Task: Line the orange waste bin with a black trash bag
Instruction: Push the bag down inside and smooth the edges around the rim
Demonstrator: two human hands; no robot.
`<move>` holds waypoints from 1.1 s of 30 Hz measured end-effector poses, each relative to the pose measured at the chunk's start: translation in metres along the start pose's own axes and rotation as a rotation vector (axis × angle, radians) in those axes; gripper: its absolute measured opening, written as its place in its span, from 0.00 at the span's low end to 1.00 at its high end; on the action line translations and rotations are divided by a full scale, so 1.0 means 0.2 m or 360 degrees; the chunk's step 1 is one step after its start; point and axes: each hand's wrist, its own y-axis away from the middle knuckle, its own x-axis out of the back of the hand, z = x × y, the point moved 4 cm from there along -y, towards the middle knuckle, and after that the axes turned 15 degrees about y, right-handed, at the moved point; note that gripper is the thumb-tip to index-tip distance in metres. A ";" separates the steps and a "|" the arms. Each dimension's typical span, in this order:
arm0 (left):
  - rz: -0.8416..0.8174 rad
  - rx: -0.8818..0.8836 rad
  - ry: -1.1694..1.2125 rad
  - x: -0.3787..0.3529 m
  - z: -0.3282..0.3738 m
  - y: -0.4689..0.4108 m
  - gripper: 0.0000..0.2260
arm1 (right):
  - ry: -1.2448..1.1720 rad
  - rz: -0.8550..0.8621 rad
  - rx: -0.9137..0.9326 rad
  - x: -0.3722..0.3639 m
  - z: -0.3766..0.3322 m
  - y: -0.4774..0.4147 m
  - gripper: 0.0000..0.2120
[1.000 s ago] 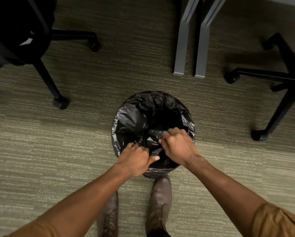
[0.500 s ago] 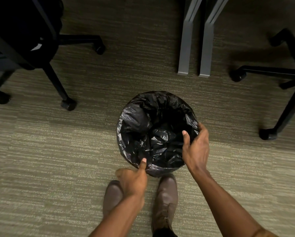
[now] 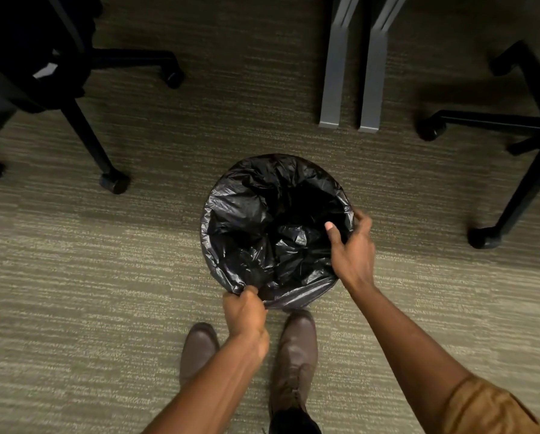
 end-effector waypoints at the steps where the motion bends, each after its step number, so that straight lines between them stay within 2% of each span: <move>1: 0.0013 -0.0001 0.0004 0.01 0.00 0.01 0.12 | -0.0066 0.0055 -0.0073 0.02 0.01 0.03 0.36; 4: 0.0079 0.0026 -0.0144 0.03 -0.02 0.06 0.24 | -0.0192 0.0161 -0.0384 0.05 0.03 0.17 0.45; 5: 0.0067 0.0029 -0.0197 0.03 -0.02 0.08 0.24 | -0.0228 0.0137 -0.0471 0.04 0.03 0.24 0.47; 7: -0.0032 0.0153 -0.0171 0.03 -0.04 0.13 0.23 | -0.0326 0.0038 -0.0573 -0.01 0.03 0.40 0.47; 11: -0.0129 0.0351 0.0197 -0.02 -0.04 0.18 0.13 | -0.0744 -0.0255 -0.0910 -0.15 0.01 0.61 0.46; 14: -0.0124 0.0349 0.0391 -0.05 -0.02 0.19 0.09 | -0.0962 -0.0272 -0.1048 -0.23 -0.02 0.61 0.35; 17: -0.0176 0.0363 0.0401 -0.05 -0.01 0.18 0.10 | -0.1030 -0.0173 -0.1047 -0.27 -0.04 0.54 0.29; 21: -0.0263 0.0353 0.0431 -0.06 0.00 0.17 0.11 | -0.0891 -0.0101 -0.1035 -0.30 -0.01 0.47 0.28; 24: -0.0260 0.0341 0.0466 -0.07 -0.01 0.16 0.13 | -0.0841 -0.0100 -0.1079 -0.31 0.08 0.41 0.19; 28: -0.0292 0.0342 0.0444 -0.07 -0.02 0.14 0.07 | -0.0911 -0.0222 -0.1103 -0.31 0.15 0.30 0.14; 33: -0.0302 0.0365 0.0414 -0.05 -0.04 0.11 0.11 | -0.0986 -0.0424 -0.1144 -0.24 0.17 0.17 0.06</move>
